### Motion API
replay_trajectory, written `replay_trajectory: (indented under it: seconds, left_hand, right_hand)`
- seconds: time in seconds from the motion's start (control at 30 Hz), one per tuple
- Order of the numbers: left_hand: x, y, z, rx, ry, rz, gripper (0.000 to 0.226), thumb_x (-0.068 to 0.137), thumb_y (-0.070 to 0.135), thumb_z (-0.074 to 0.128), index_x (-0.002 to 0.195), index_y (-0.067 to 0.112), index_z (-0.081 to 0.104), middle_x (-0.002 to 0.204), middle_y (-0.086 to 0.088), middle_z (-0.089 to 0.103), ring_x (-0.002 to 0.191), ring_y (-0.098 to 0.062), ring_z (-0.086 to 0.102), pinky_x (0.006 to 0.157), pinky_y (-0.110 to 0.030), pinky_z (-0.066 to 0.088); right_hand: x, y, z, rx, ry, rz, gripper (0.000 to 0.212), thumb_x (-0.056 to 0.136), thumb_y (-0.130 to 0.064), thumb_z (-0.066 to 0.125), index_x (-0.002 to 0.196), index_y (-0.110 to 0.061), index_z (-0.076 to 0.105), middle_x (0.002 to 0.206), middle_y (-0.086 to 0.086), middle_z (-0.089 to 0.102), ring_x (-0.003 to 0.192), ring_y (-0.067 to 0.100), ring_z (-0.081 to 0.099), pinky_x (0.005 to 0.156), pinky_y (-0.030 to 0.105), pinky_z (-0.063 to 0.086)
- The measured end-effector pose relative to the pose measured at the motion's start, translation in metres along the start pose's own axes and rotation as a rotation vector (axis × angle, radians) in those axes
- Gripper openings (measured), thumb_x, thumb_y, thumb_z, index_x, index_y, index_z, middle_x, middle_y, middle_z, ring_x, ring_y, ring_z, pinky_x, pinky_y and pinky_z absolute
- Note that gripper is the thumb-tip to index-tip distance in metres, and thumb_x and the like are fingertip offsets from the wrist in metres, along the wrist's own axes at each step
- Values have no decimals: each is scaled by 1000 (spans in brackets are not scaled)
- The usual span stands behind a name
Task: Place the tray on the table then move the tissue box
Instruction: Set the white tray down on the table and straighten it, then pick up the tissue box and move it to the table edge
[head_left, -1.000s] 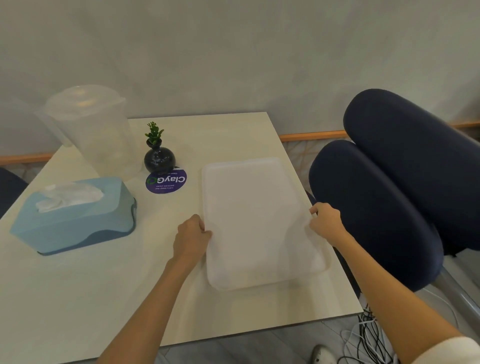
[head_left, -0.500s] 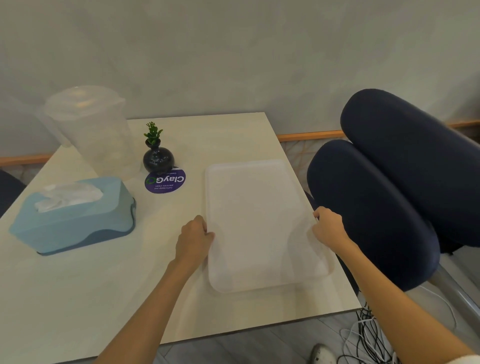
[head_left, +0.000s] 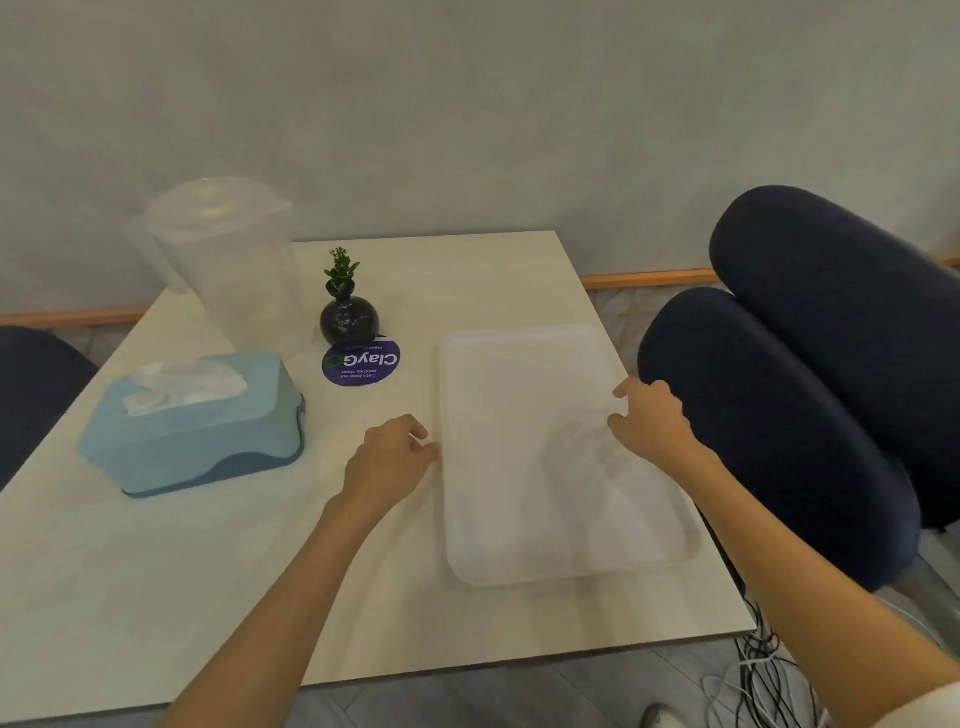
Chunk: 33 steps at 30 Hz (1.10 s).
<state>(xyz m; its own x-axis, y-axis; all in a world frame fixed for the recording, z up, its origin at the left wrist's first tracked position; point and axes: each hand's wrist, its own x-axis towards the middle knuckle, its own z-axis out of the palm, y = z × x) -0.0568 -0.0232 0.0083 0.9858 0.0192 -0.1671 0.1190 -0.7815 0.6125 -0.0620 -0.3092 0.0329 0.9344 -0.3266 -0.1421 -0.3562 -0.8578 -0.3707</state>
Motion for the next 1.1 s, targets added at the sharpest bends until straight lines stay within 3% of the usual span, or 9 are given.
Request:
replay_trajectory:
  seconds: [0.17, 0.33, 0.47, 0.63, 0.8, 0.97, 1.1]
  left_hand:
    - [-4, -8, -53, -105, 121, 64, 25, 87, 36, 64, 106, 20, 64, 95, 1, 68, 89, -26, 66, 83, -46, 55]
    - [-7, -32, -116, -123, 345, 74, 17, 88, 25, 62, 102, 17, 67, 89, 1, 67, 78, -22, 65, 74, -29, 43]
    - [-8, -69, -160, -164, 516, 52, 19, 90, 20, 58, 106, 13, 67, 94, -6, 70, 81, -21, 63, 77, -28, 41]
    - [-6, -111, -193, -130, 706, -12, 25, 91, 19, 54, 112, 11, 65, 105, -10, 71, 87, -16, 58, 82, -26, 39]
    - [2, -150, -199, -153, 758, -71, 29, 94, 16, 52, 120, 6, 60, 120, -15, 63, 100, -22, 62, 81, -27, 44]
    - [17, -179, -195, -201, 736, -203, 39, 95, 19, 48, 133, 7, 49, 133, -18, 52, 116, -31, 55, 94, -40, 44]
    - [24, -190, -186, -407, 576, -389, 53, 96, 37, 43, 142, 10, 39, 143, -13, 47, 127, -31, 46, 102, -41, 39]
  right_hand:
    - [-2, -65, 2, 70, -43, -222, 37, 88, -20, 56, 124, -13, 55, 124, 17, 50, 104, 36, 56, 92, 43, 48]
    - [-12, -136, 19, 147, -163, -397, 36, 89, -19, 57, 125, -14, 56, 125, 16, 48, 110, 32, 54, 93, 34, 44]
    - [-21, -196, 42, 169, -268, -541, 42, 89, -16, 57, 130, -13, 51, 129, 16, 48, 112, 29, 53, 81, 23, 36]
    - [-30, -257, 77, 184, -375, -648, 54, 86, -11, 58, 137, -9, 41, 136, 16, 47, 122, 28, 48, 86, 23, 35]
    - [-35, -295, 98, 234, -437, -648, 68, 84, -13, 62, 143, -9, 29, 138, 18, 45, 127, 31, 45, 97, 36, 43]
    - [-35, -307, 106, 308, -556, -668, 82, 78, -14, 69, 145, -13, 23, 134, 7, 48, 122, 23, 46, 87, 27, 41]
    - [-34, -307, 108, 420, -672, -588, 84, 81, -20, 70, 147, -21, 17, 124, -5, 43, 113, 10, 42, 85, 22, 39]
